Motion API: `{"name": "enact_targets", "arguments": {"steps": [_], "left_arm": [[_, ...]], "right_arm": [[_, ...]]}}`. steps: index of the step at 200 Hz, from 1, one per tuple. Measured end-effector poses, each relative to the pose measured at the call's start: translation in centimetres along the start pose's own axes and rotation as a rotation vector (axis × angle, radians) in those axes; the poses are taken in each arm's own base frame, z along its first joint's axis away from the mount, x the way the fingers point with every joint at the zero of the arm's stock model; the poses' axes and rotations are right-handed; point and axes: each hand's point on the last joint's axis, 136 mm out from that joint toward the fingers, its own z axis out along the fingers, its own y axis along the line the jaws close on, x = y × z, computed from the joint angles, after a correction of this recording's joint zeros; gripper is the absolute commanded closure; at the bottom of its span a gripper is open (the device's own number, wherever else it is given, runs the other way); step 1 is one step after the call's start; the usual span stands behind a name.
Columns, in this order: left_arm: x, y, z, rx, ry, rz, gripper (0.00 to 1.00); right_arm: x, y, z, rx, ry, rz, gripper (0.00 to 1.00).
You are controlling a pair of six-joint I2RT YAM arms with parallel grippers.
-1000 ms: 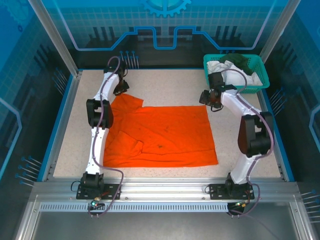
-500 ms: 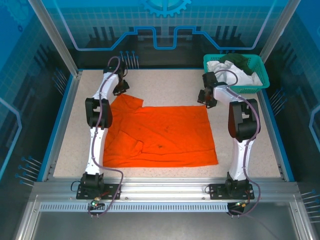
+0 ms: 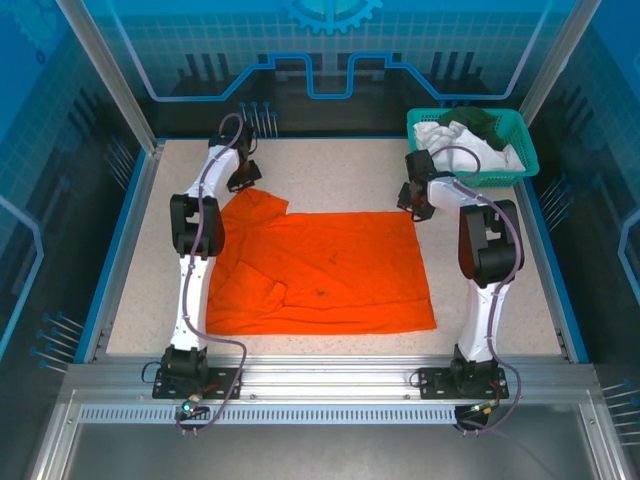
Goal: Fold and stack the t-shirts
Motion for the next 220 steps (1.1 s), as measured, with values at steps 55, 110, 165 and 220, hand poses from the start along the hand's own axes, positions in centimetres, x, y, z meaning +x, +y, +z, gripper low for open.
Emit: {"name": "enact_targets", "arguments": {"steps": [55, 110, 165, 220], "left_arm": [[-0.4, -0.7, -0.6, 0.025, -0.021, 0.012, 0.96], [-0.7, -0.8, -1.0, 0.034, -0.034, 0.021, 0.96], [0.0, -0.8, -0.5, 0.029, -0.020, 0.033, 0.96], [-0.1, -1.2, -1.5, 0.048, -0.031, 0.037, 0.97]], "right_arm": [[1.0, -0.6, 0.6, -0.001, -0.007, 0.028, 0.60], [0.0, 0.2, 0.9, -0.036, -0.048, 0.054, 0.67], [0.3, 0.1, 1.4, -0.030, -0.037, 0.077, 0.74], [0.5, 0.3, 1.4, -0.030, -0.035, 0.093, 0.86]]}}
